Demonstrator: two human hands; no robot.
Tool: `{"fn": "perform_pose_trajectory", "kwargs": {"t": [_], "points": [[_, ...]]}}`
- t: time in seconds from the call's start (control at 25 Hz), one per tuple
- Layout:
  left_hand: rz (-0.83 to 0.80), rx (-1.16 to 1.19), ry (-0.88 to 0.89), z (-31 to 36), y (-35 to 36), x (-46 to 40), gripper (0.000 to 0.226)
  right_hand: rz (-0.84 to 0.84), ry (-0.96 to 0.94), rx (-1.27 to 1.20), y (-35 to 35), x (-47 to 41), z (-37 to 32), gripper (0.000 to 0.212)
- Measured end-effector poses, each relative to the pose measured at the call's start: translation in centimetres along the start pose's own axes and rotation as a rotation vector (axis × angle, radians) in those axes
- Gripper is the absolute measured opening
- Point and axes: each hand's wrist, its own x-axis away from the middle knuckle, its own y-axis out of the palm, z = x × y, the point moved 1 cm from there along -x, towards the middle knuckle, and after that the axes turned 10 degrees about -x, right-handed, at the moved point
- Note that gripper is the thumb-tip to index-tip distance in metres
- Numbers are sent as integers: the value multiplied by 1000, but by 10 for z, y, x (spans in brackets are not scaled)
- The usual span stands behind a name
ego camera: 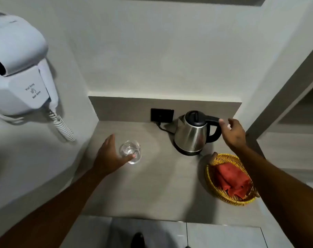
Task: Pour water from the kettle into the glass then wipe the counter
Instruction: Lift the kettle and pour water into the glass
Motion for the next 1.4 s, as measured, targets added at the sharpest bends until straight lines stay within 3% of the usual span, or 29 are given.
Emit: {"fn": "perform_pose_trajectory", "kwargs": {"t": [0.12,0.32,0.52,0.72,0.8,1.0,1.16,1.4], "points": [[-71,135,-171,-28,21,13,132,38,140,-207,3,-11,5,52],[3,211,-211,-35,48,10,118,-24,235,-369,16,-27,11,19],[36,256,-236,-41,65,6,101,-160,179,-145,16,-39,32,42],[40,301,-253,-46,75,-1,95,-409,231,-375,8,-51,42,47],[54,317,-249,-45,76,-3,90,-435,264,-416,2,-54,43,59],[43,371,-283,-39,84,-6,82,-316,325,-458,21,-63,48,82],[34,388,-285,-31,85,-12,79,-141,367,-566,38,-66,49,65],[41,369,-278,-24,83,-13,73,-24,396,-674,41,-63,44,46]]}}
